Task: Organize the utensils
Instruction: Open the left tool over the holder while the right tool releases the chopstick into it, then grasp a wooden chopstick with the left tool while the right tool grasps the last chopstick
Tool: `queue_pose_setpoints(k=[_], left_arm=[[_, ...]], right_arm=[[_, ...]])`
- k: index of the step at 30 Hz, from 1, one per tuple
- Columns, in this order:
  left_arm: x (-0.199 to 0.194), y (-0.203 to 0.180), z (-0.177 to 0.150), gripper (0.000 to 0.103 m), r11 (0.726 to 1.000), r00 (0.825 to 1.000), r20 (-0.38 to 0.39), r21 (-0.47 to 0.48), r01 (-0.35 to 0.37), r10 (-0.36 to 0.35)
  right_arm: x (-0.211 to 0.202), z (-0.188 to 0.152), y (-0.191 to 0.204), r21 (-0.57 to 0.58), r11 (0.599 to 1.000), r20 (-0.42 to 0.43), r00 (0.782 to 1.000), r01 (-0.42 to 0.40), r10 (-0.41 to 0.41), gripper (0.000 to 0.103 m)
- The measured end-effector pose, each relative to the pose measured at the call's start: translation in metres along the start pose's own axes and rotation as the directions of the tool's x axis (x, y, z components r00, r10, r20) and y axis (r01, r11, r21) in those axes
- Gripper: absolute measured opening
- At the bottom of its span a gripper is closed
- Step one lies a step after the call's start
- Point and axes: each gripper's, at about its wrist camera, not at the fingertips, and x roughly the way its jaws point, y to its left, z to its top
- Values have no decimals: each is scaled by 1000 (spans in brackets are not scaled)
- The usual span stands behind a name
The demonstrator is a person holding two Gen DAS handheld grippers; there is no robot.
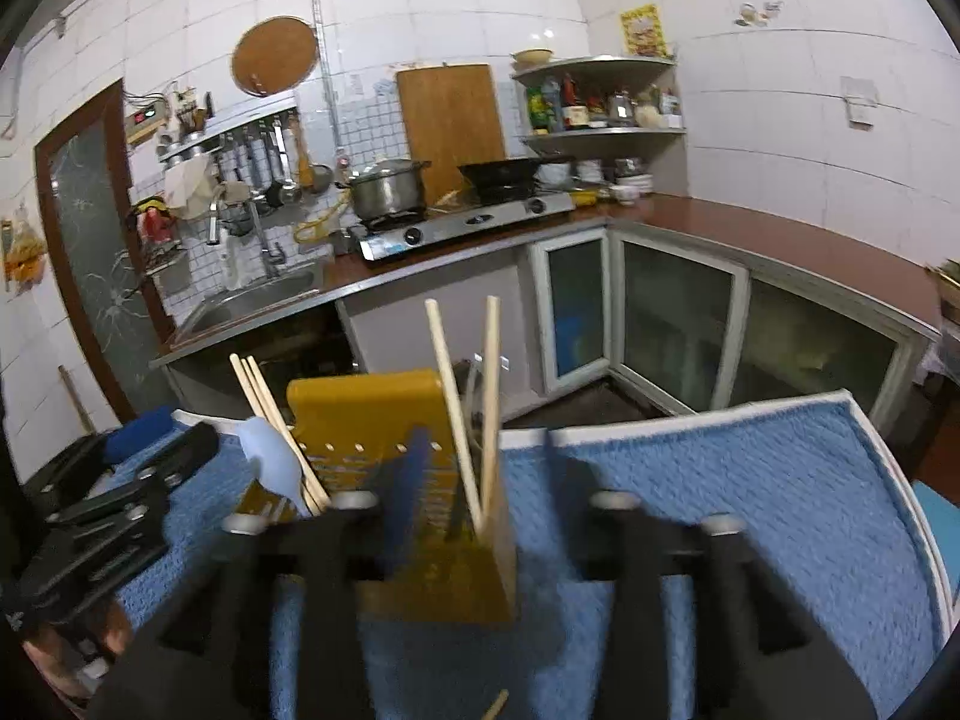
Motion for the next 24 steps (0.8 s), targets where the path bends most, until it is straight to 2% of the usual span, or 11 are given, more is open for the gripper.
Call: queue_pose_setpoints(k=[1,4,7,11,13,18,20,21,24], left_arm=[[-5,2,-2,82,1000,1000,-11,-6,0,0],[-18,6,-13,93,1000,998,-62,-19,-4,3],[-23,10,-30,97,999,992,-126,-30,-10,6],[-22,13,-56,98,999,978,-203,-17,-45,40],[-18,18,-72,98,998,965,-258,-32,-46,36],[-12,31,-99,98,997,943,-332,-55,-56,34],[-10,36,-107,98,997,933,-360,-61,-54,29],[-10,37,-111,98,997,929,-370,-66,-44,17],[-13,42,-117,98,996,925,-379,-82,-26,-7]], right_arm=[[-2,-2,0,-1,1000,-7,1000,10,-10,48],[-8,-18,-3,9,999,-64,997,40,-39,48],[-8,-42,-5,8,997,-121,990,73,-71,48],[-5,-77,-1,-3,993,-191,974,119,-117,48],[-3,-93,0,-8,991,-218,967,135,-133,48],[13,-126,7,22,987,-306,941,160,-146,45],[18,-135,11,19,987,-327,933,162,-147,36],[21,-139,14,20,987,-340,929,159,-143,35],[28,-146,21,23,986,-371,917,165,-145,23]])
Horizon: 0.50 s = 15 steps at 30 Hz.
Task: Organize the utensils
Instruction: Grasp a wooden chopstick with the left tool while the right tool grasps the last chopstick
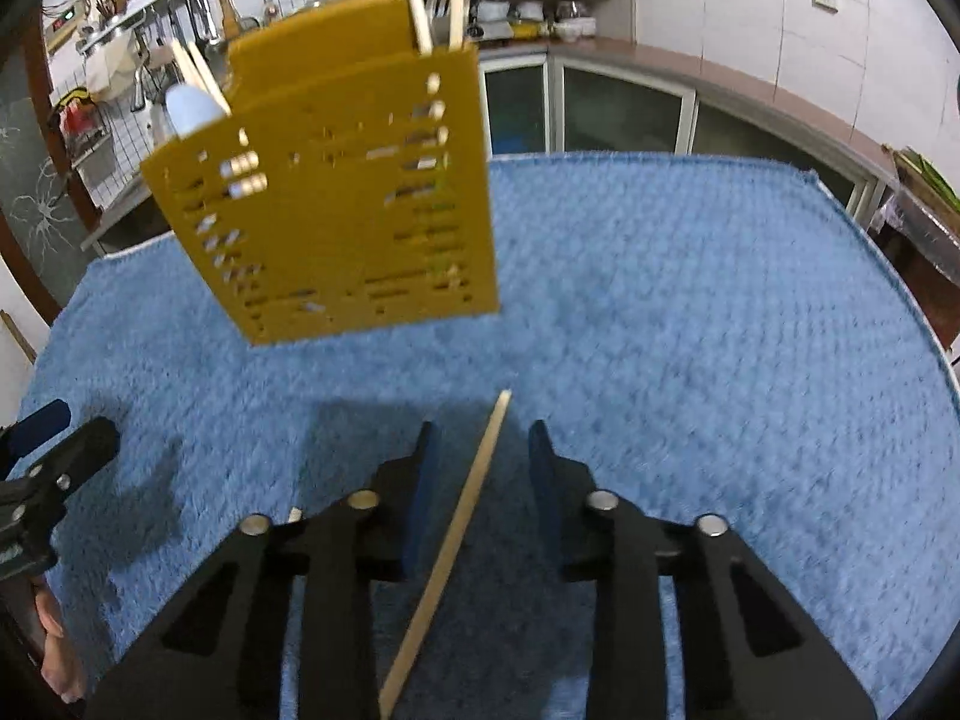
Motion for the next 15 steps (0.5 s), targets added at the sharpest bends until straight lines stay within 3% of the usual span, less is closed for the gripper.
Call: queue_pose_setpoints(k=[3,5,15], left_arm=[[1,3,-1,98,1000,1000,-7,-9,5,-5],[0,4,-2,98,999,1000,-18,-27,21,-22],[3,-31,-10,98,1000,997,-76,18,19,-18]], right_arm=[[9,-4,6,5,1000,-33,999,2,-2,12],[14,-5,9,0,1000,-44,999,27,-27,11],[14,6,-7,10,1000,-60,998,-16,16,6]])
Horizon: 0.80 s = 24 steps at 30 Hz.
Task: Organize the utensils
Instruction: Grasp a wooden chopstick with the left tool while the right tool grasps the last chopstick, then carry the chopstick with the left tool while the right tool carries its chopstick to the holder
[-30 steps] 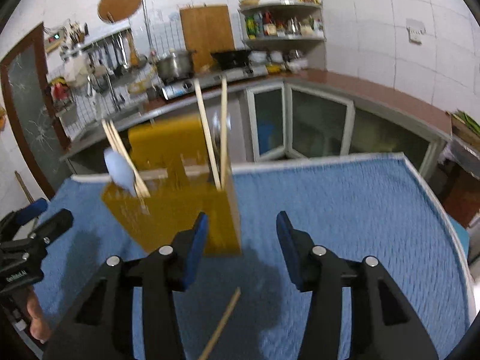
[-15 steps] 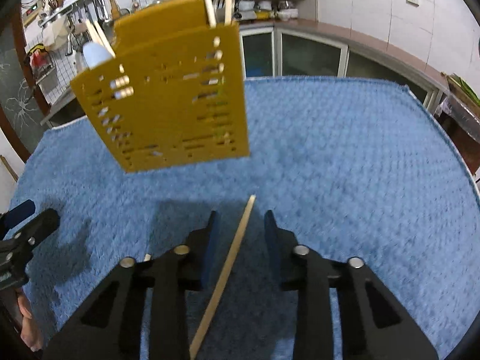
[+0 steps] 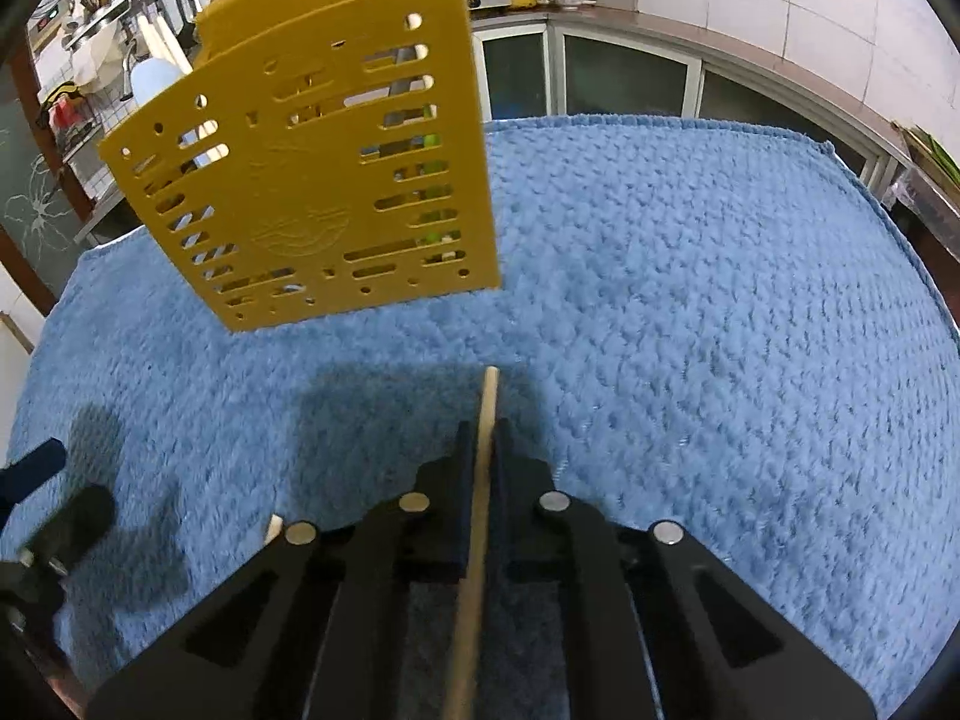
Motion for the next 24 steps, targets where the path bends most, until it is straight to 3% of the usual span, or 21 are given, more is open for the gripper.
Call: queue_pose_setpoints(k=[8,13,17,21,24], left_arm=[[11,-44,-13,96,998,997,-72,54,20,-17],[18,-70,-18,51,994,994,-104,104,26,-15],[26,-81,-21,41,992,989,-149,122,42,-24],[31,-86,-15,17,992,987,-159,117,43,-24],[38,-84,-8,8,995,982,-183,81,63,-47]], right_arm=[[-19,-4,-51,29,999,11,999,31,-31,6],[-23,-8,-72,53,998,11,999,41,-42,6],[-25,-13,-77,46,998,4,999,39,-39,6],[-27,-16,-73,40,998,-7,999,43,-43,6],[-20,-13,-73,47,998,-22,999,36,-35,6]])
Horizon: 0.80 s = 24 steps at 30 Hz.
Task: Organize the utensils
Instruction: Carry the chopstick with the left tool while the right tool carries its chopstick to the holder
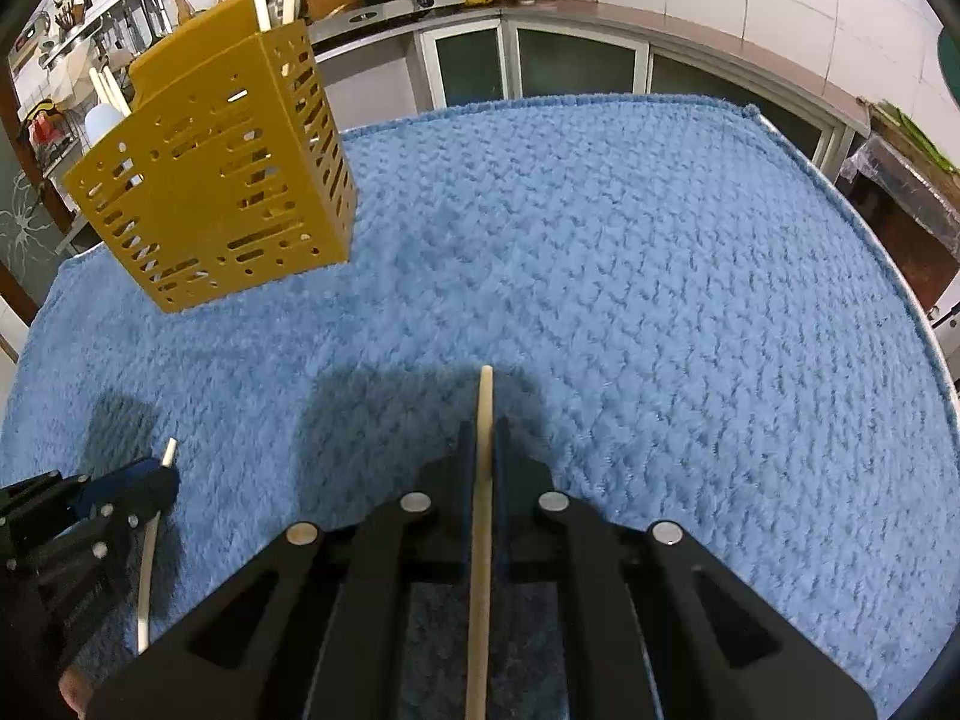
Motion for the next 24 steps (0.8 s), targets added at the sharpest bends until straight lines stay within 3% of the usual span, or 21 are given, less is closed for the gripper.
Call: queue_pose_setpoints(k=[6,12,20,24], left_arm=[[2,9,12,4,998,999,4,-42,36,-36],[-25,18,14,4,995,994,91,-66,69,-63],[-78,26,12,4,997,962,271,-44,58,-44],[-95,31,12,4,997,946,321,-49,63,-44]], right_arm=[[-4,2,-1,0,1000,12,1000,-13,13,6],[-29,4,-5,18,998,76,996,-56,54,6],[-72,1,0,3,993,221,968,-121,118,6],[-89,3,4,-14,990,279,950,-141,139,6]])
